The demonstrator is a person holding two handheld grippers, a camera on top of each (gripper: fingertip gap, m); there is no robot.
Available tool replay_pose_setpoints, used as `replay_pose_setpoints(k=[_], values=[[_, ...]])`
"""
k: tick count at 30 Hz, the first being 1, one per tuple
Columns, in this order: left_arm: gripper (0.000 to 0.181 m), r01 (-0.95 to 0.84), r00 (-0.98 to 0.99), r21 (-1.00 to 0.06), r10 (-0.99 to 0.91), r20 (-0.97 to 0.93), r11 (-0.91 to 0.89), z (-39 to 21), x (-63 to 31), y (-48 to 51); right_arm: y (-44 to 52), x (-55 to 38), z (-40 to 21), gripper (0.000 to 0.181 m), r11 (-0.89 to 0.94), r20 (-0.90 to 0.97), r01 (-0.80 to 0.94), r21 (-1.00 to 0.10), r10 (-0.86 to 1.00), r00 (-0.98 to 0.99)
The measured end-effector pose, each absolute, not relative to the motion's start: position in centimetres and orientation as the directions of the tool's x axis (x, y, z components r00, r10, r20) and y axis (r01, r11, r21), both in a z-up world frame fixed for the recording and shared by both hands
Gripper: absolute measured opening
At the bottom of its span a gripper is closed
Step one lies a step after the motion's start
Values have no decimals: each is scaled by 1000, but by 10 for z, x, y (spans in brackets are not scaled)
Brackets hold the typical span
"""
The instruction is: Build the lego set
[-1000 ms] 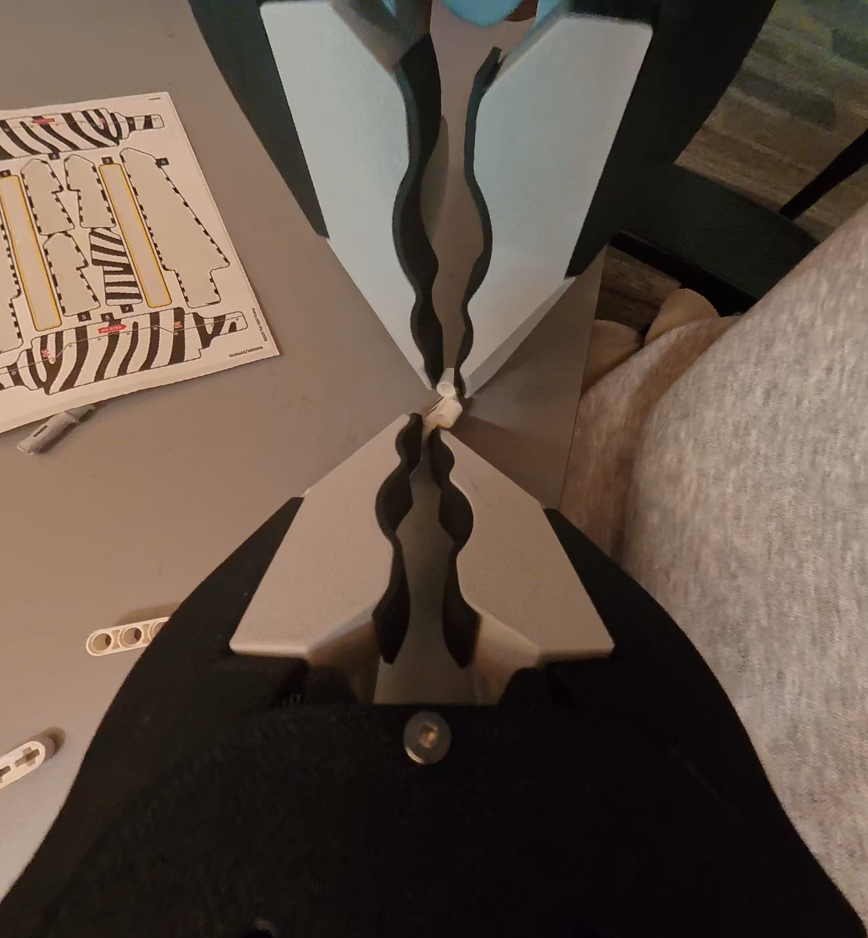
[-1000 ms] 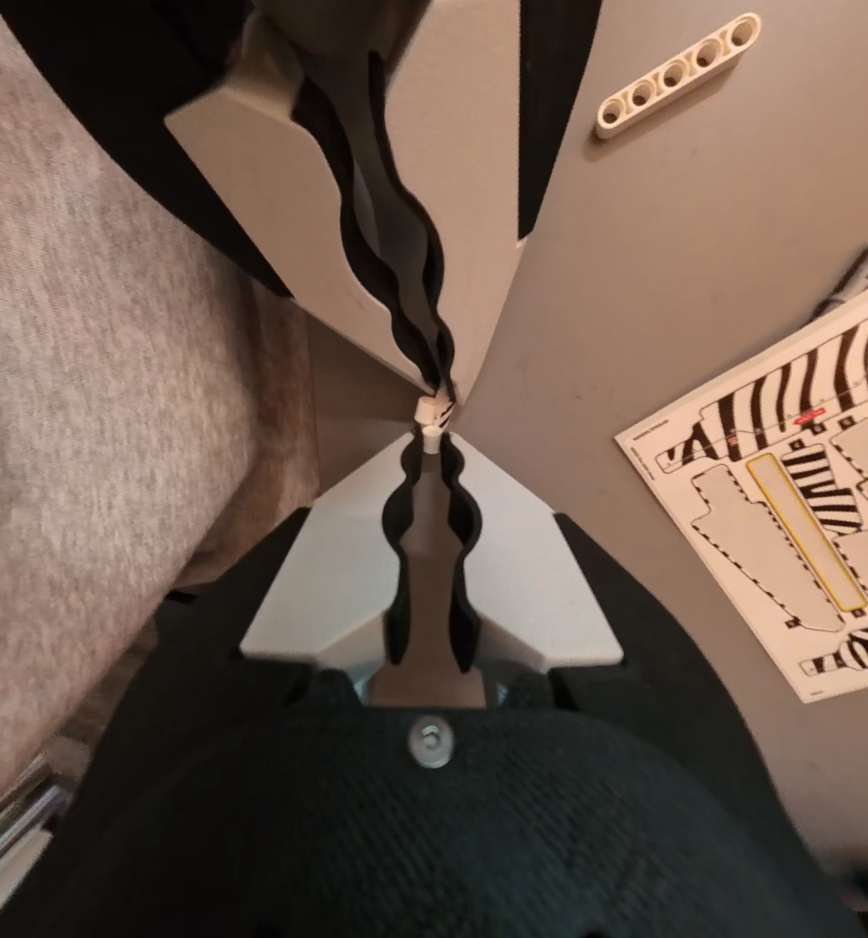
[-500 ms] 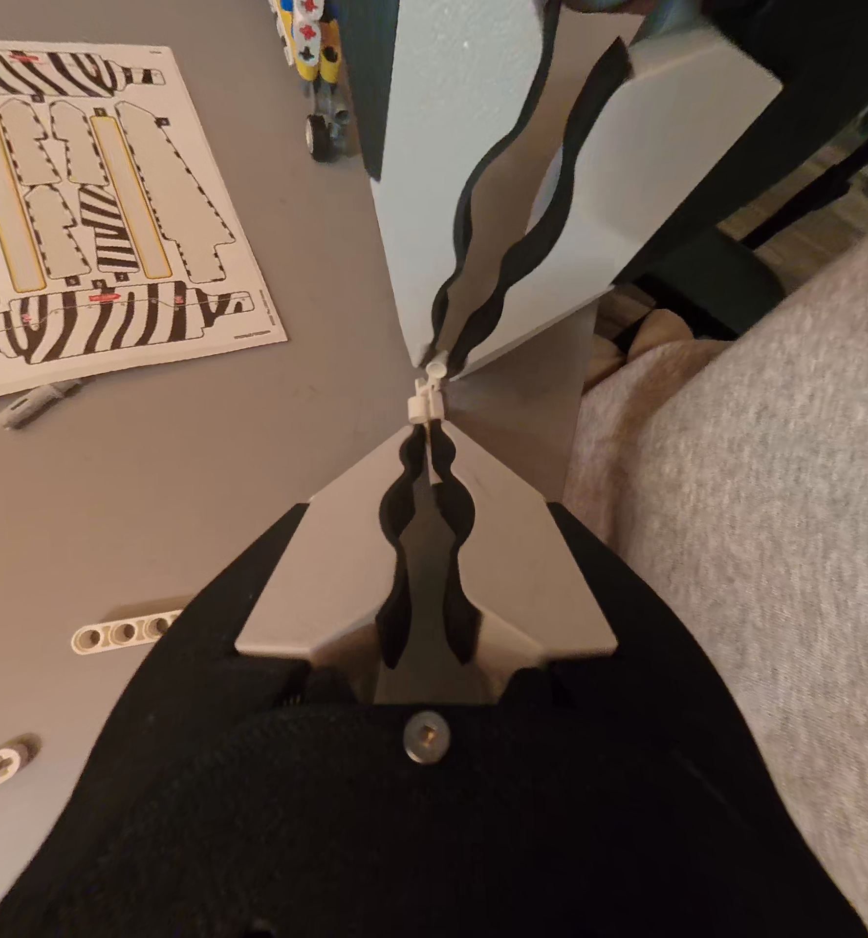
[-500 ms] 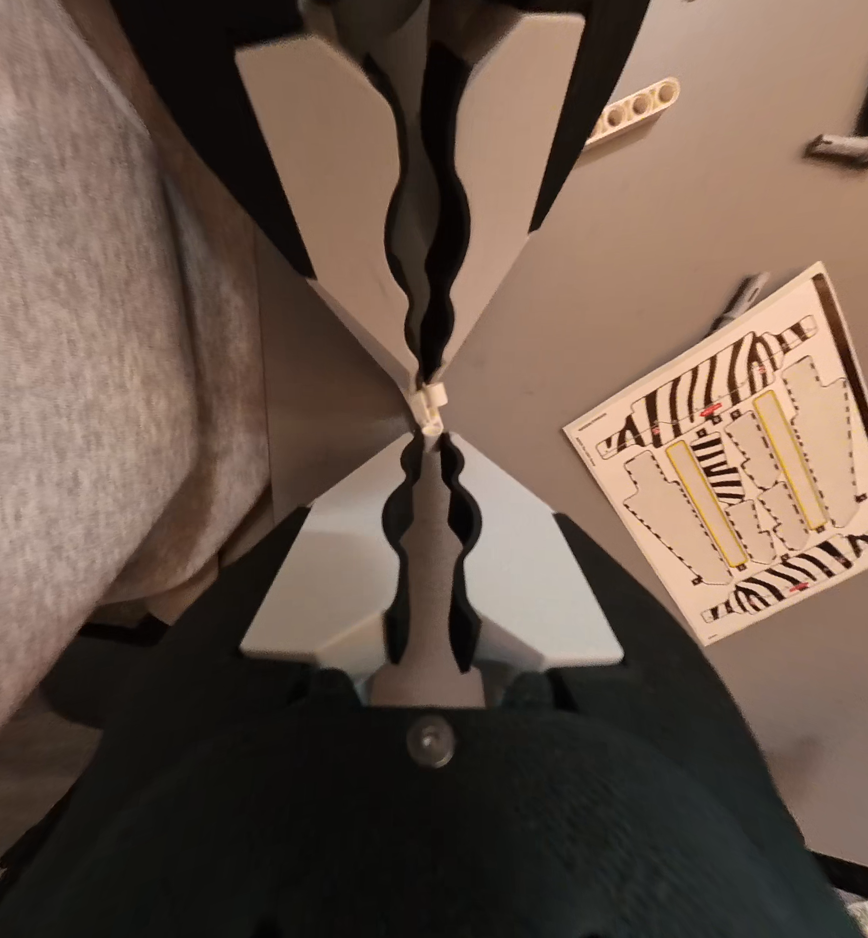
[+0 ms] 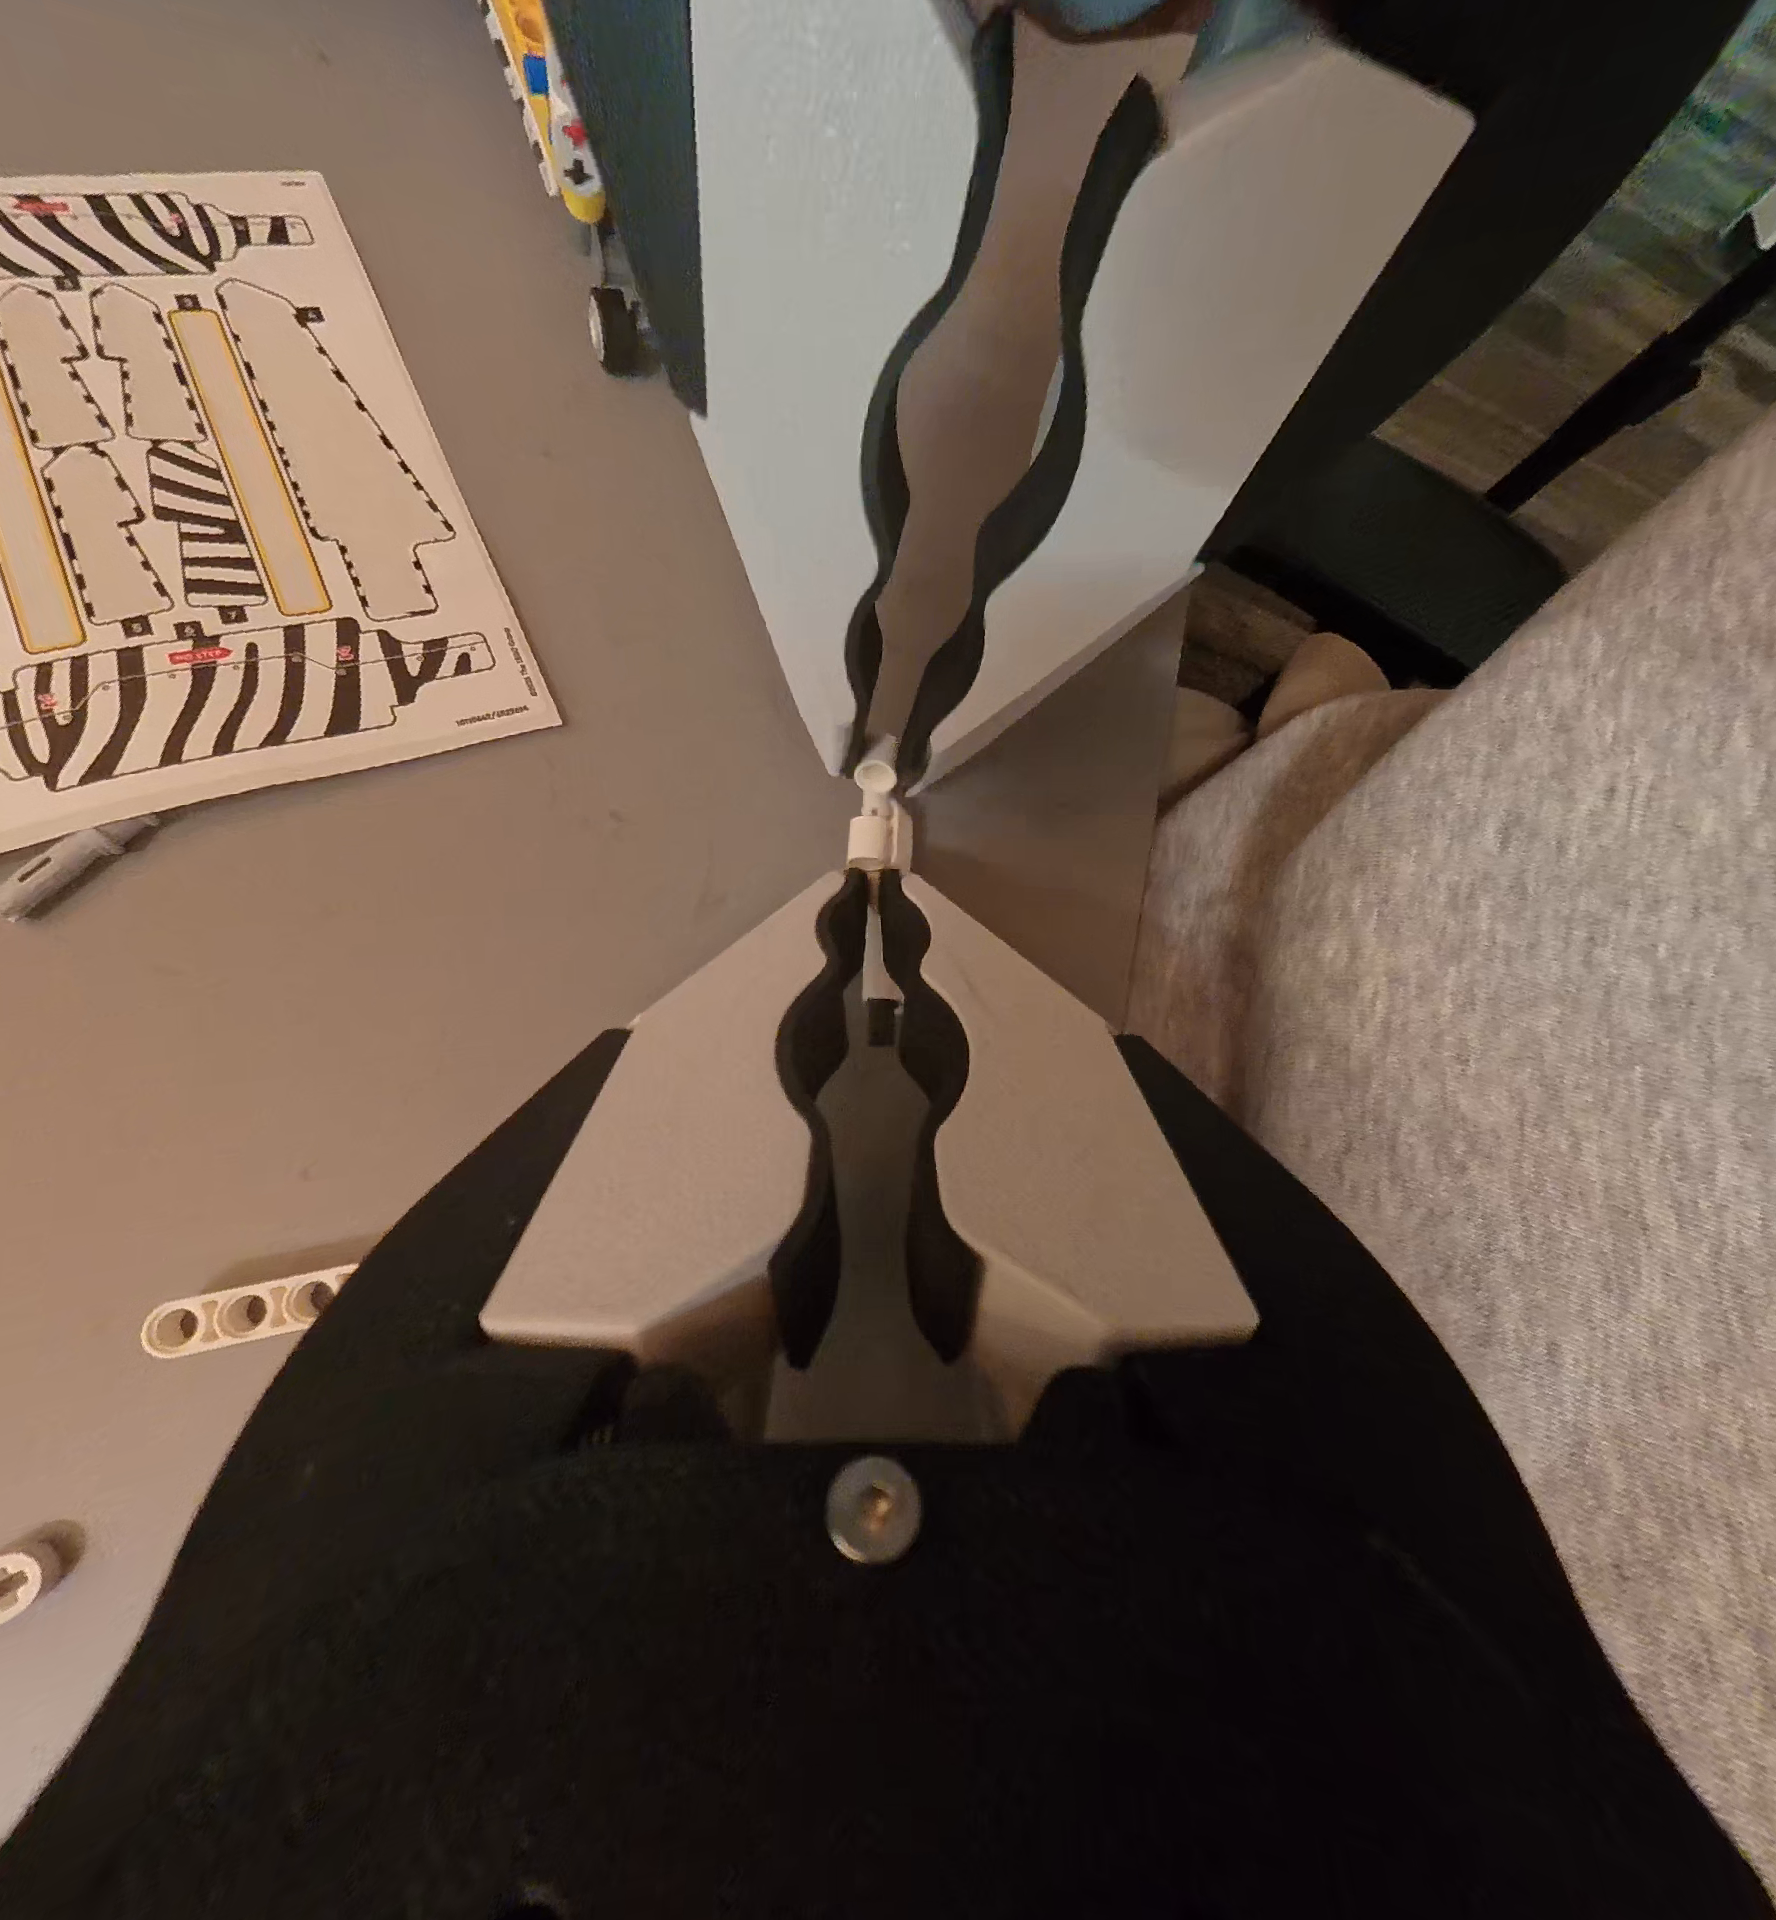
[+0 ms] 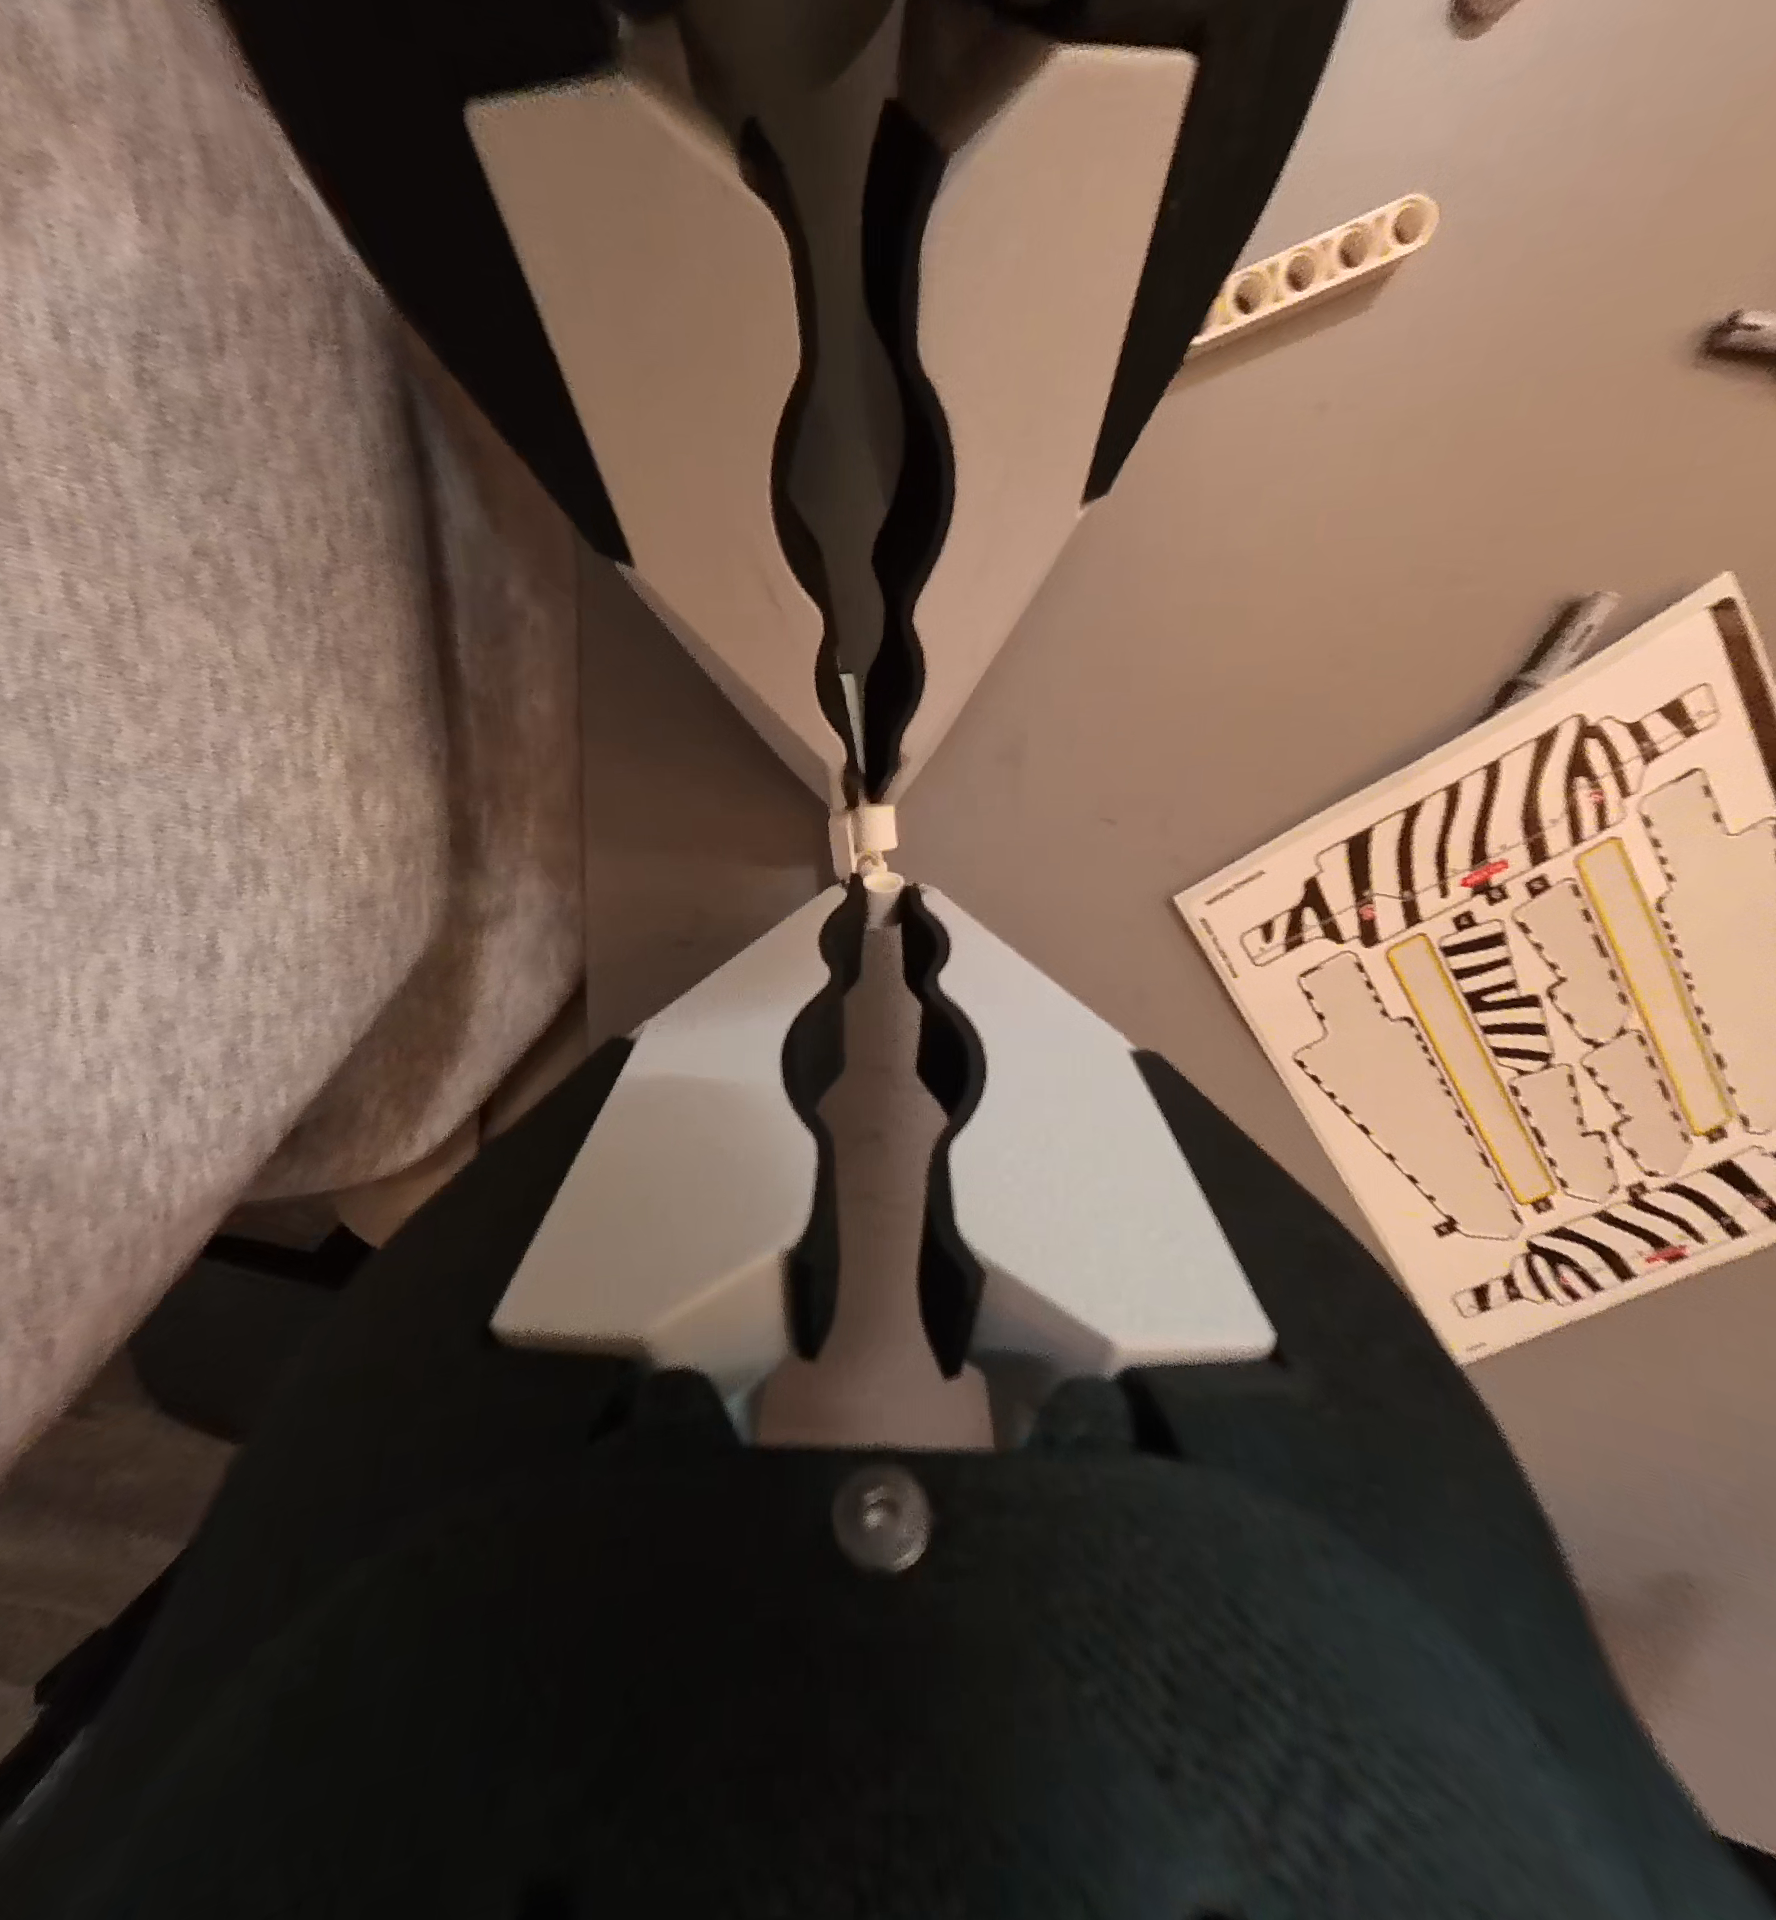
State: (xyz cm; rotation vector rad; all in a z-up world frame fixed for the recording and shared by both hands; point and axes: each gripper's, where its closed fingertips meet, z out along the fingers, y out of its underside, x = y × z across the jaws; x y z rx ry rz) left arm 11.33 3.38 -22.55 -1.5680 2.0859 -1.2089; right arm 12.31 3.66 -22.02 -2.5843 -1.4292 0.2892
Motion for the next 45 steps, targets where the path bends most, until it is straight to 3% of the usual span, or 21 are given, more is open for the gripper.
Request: replay_pose_setpoints(k=[31,38,45], values=[[0,-675,-411,-730,-878,245,112,-228,109,24,24,116,-230,6,-541,-139,801,-256,841,524],[26,-632,-404,-771,-880,249,72,-217,102,31,20,115,-232,6,-609,-178,744,-276,793,583],[34,-612,-369,-787,-907,204,72,-215,96,29,13,105,-229,6,-720,-289,586,-372,690,664]])
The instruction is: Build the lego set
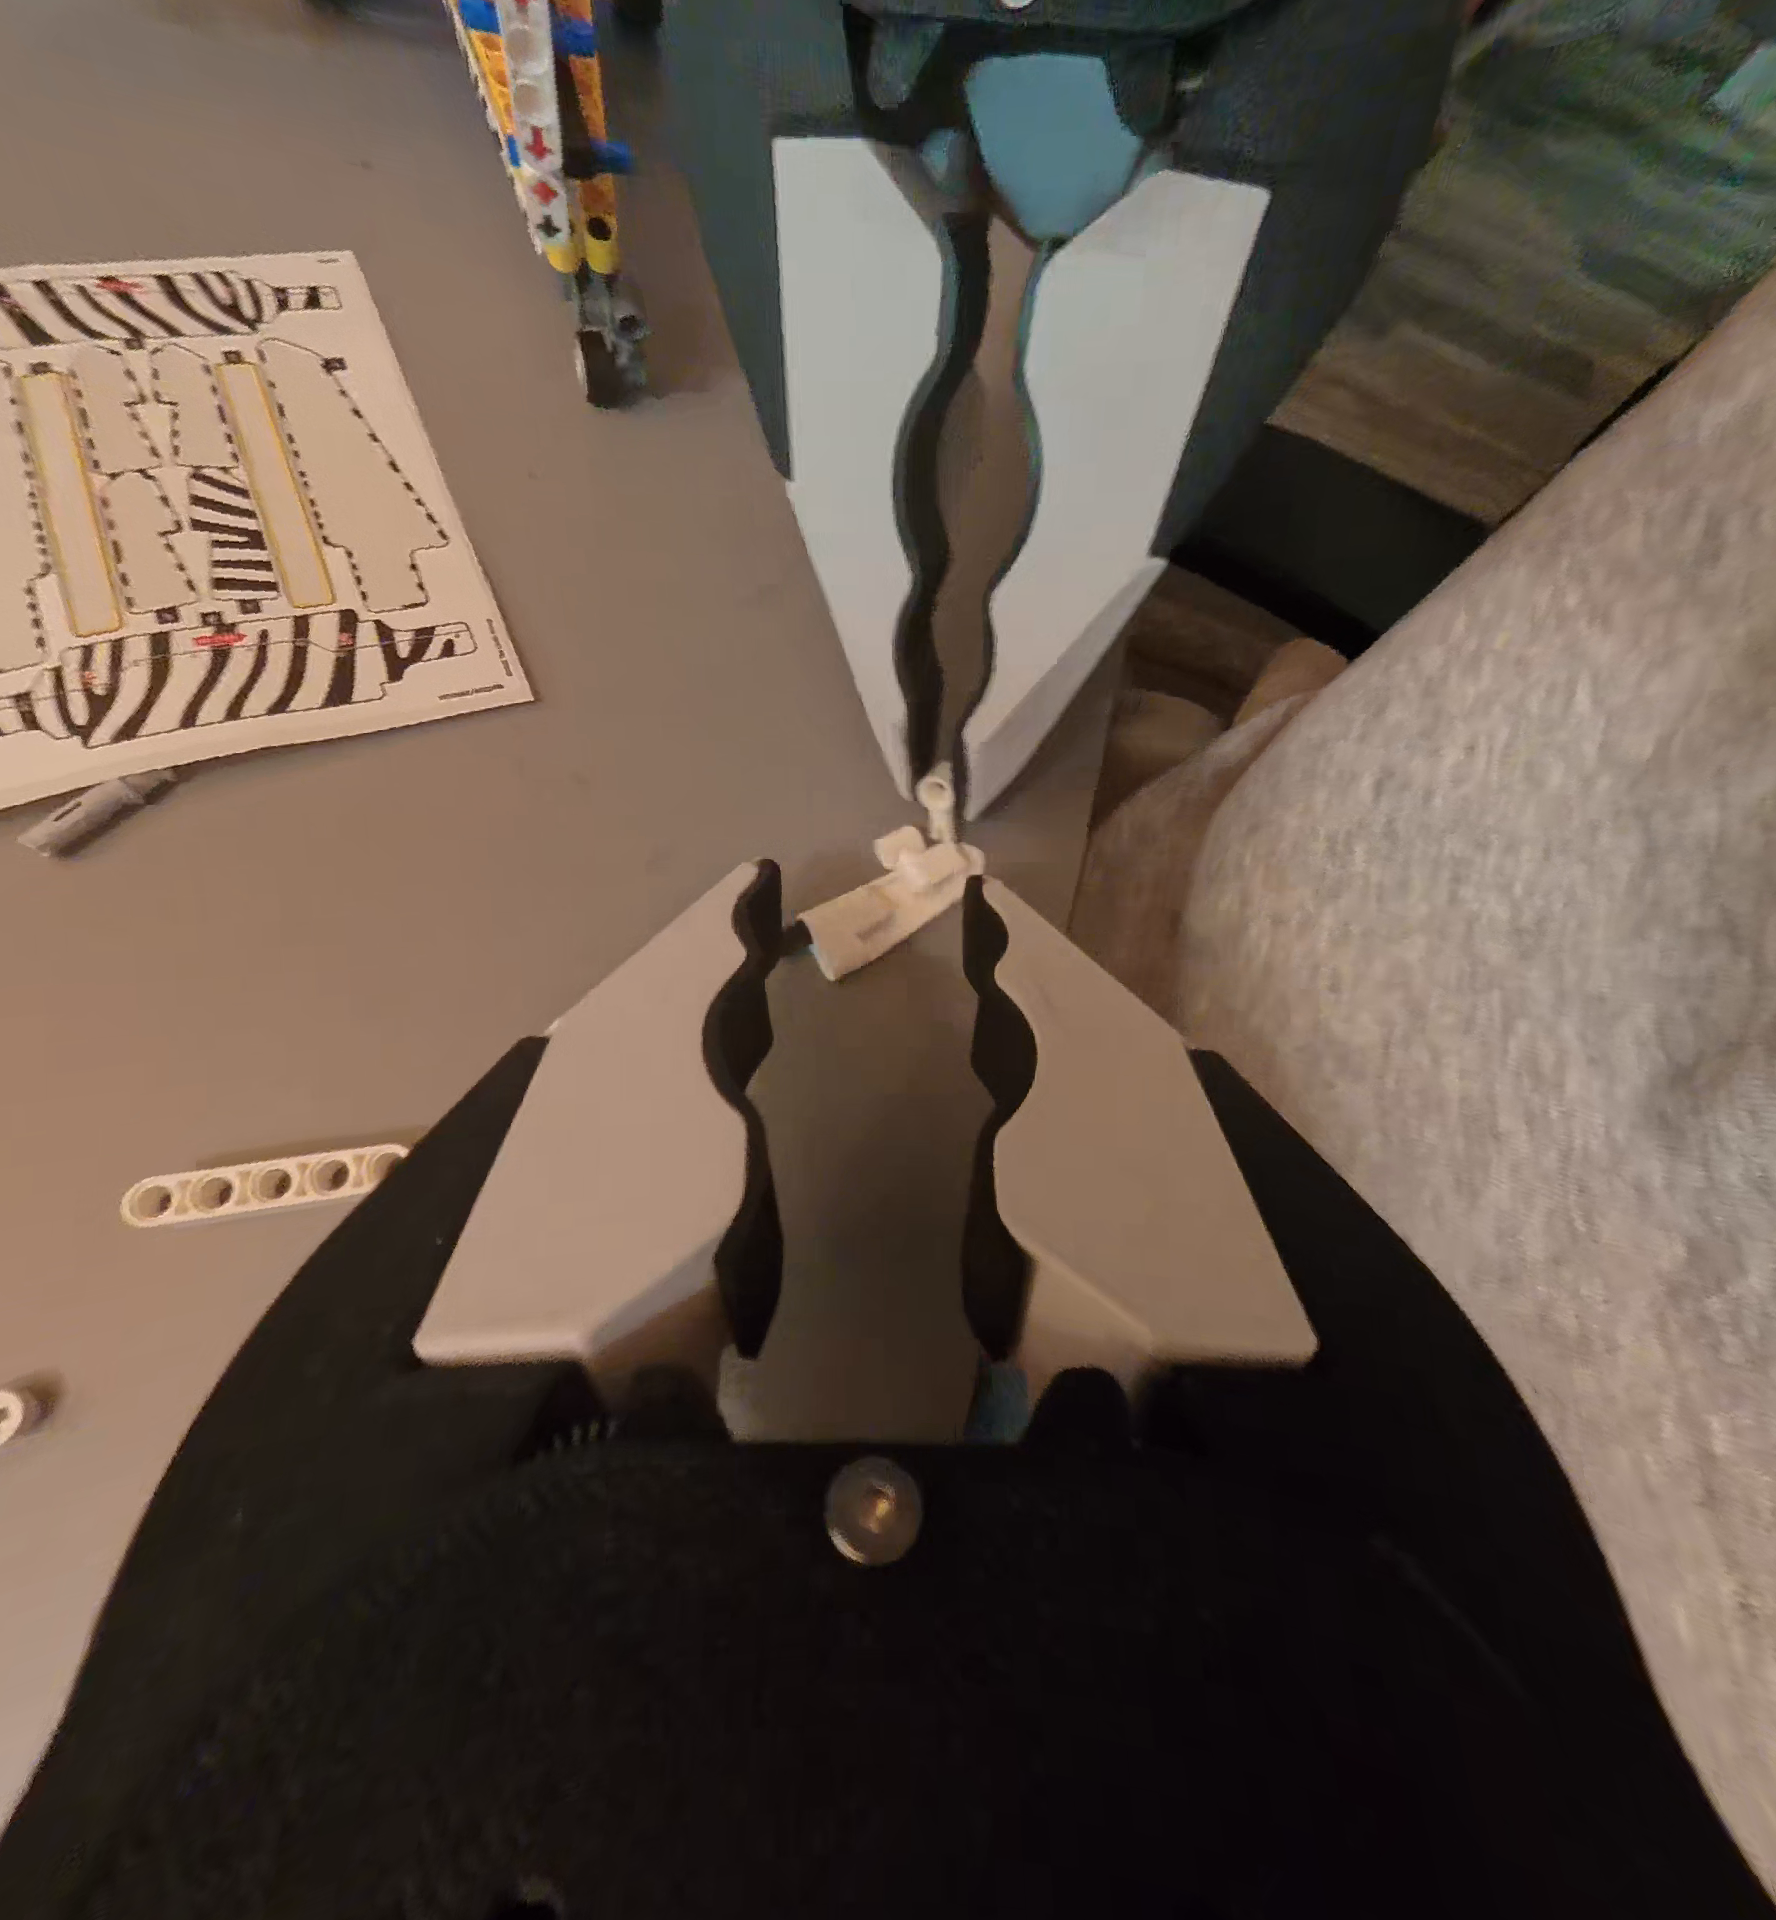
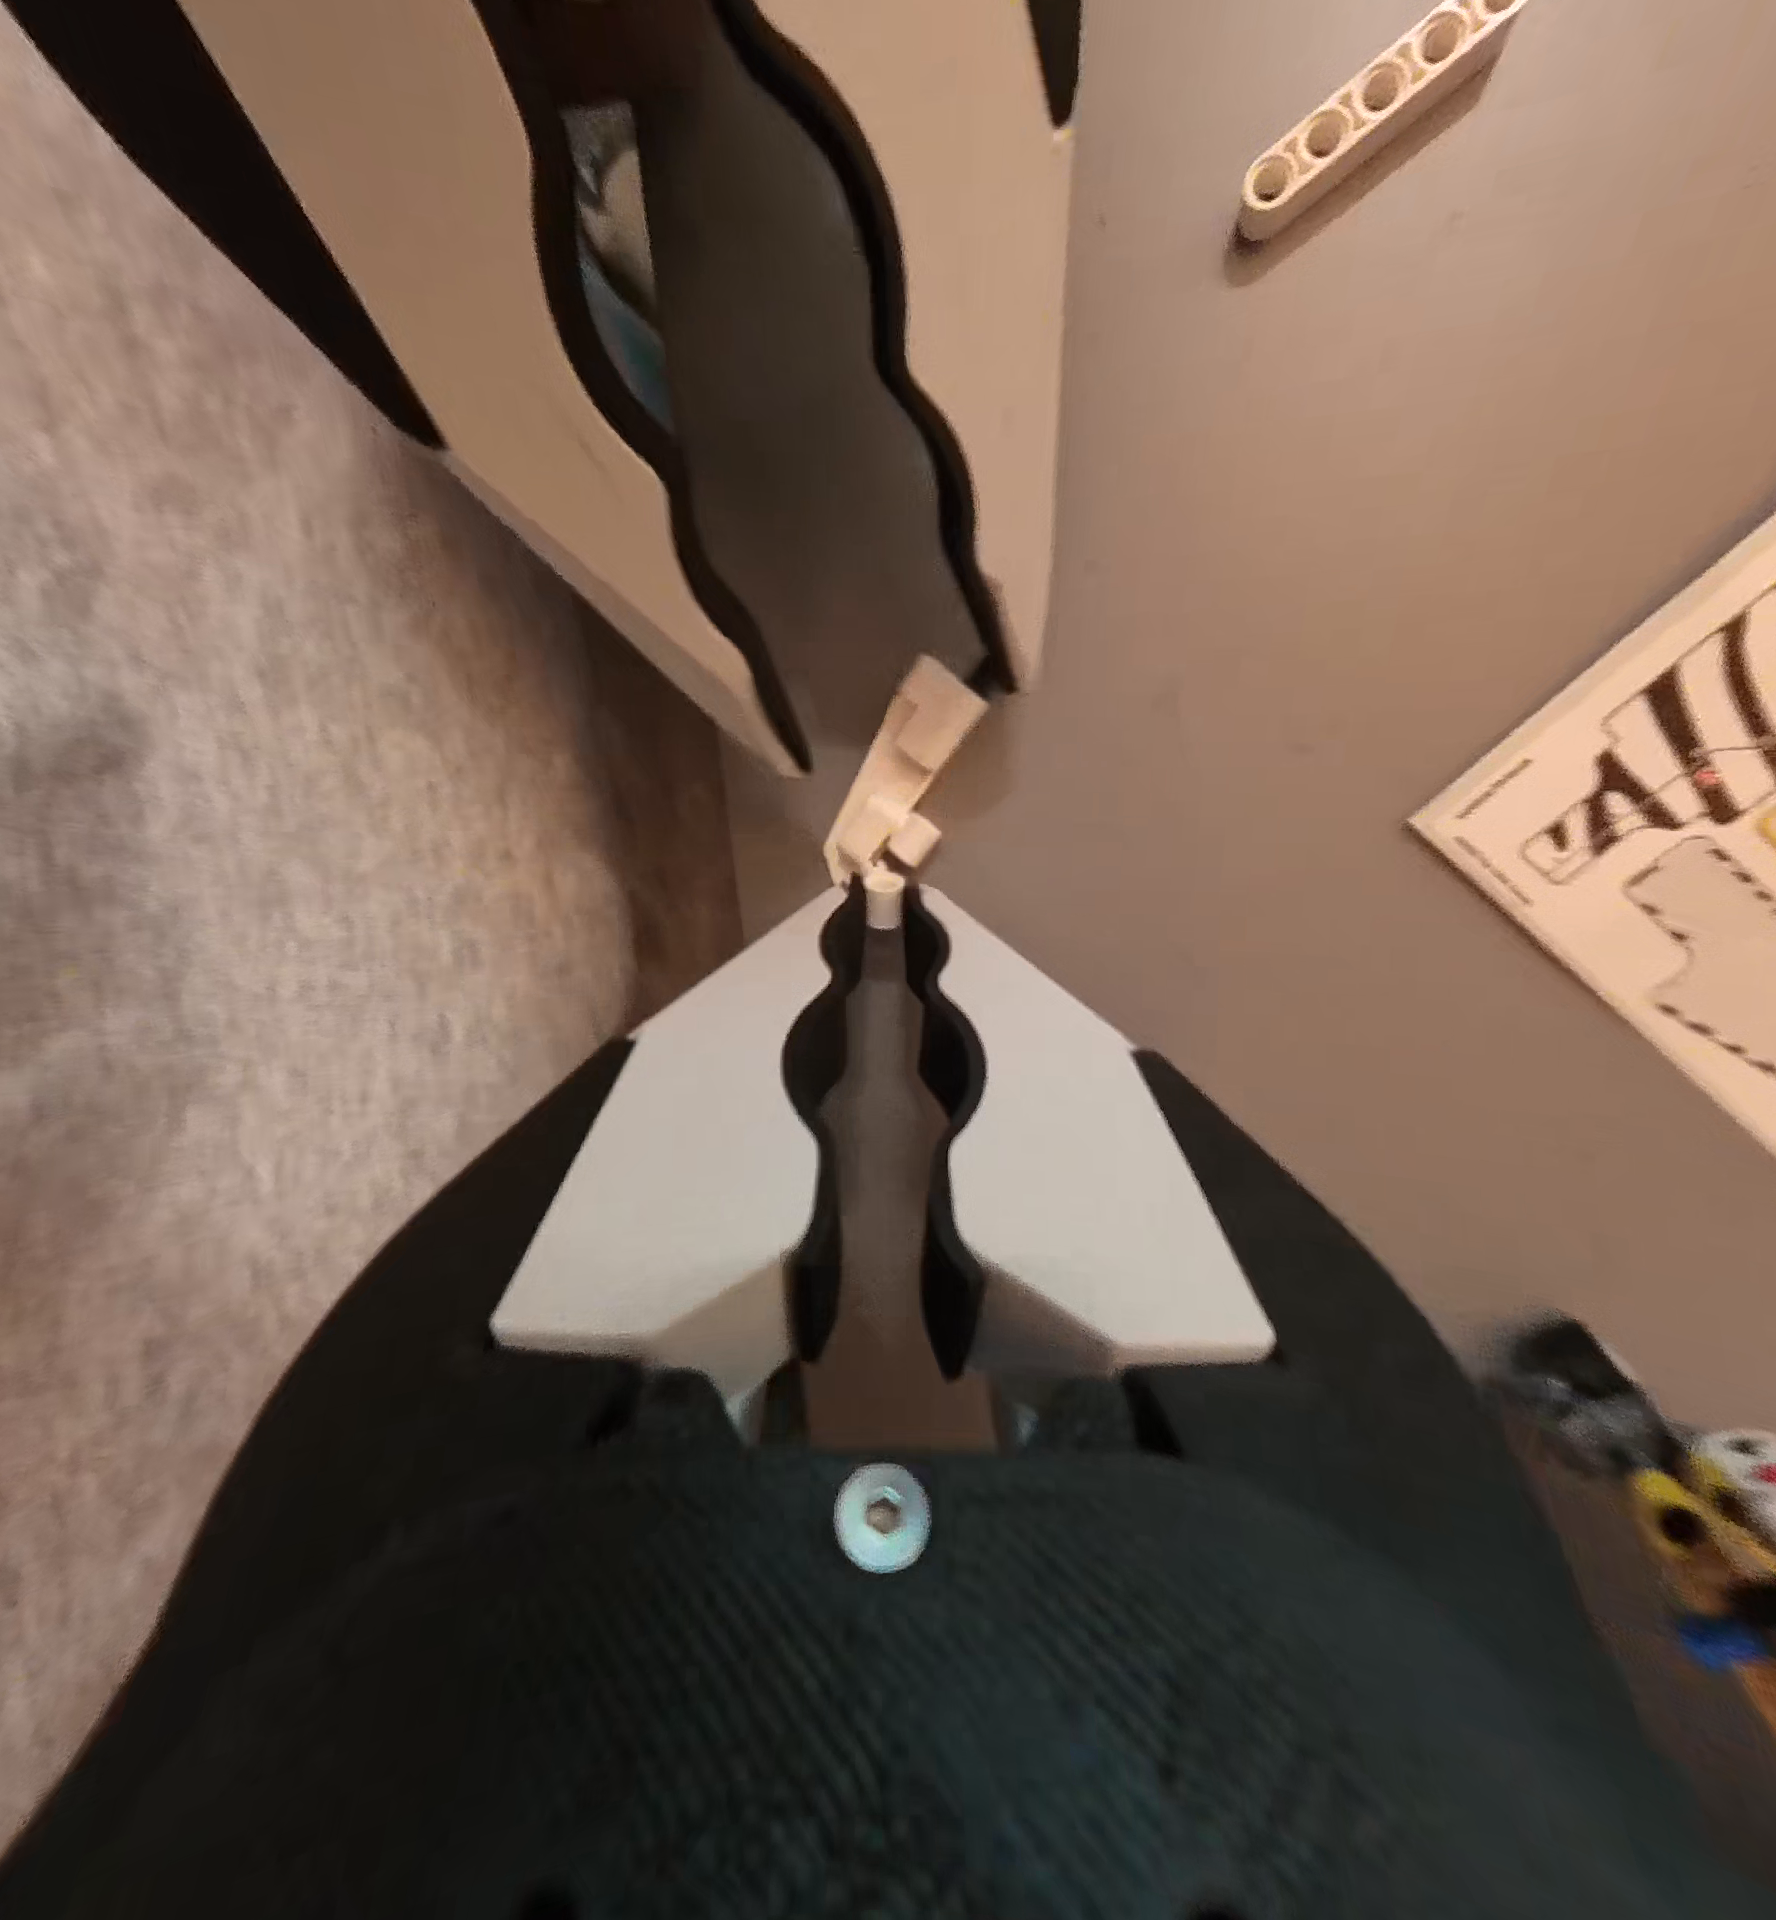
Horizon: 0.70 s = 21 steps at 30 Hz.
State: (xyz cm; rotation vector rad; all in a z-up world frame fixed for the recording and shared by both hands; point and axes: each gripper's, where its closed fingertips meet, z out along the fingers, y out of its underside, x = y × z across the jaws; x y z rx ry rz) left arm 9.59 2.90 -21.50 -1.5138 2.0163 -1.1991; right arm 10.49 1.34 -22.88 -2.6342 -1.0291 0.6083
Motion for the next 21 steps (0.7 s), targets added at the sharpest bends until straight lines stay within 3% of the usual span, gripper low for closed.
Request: replay_pose_setpoints(k=[7,14,17,21], values=[[34,-593,-323,-803,-931,171,58,-206,87,38,16,97,-224,6,-757,-282,404,-514,593,754],[29,-520,-369,-848,-868,333,-104,-195,76,7,9,89,-201,6,-739,-495,-15,-674,436,751],[31,-497,-401,-814,-751,524,-302,-176,81,-3,6,84,-176,5,-645,-567,-171,-745,477,672],[11,-481,-510,-651,-416,753,-587,-137,79,-7,-1,79,-158,5,-511,-475,-169,-843,558,681]])
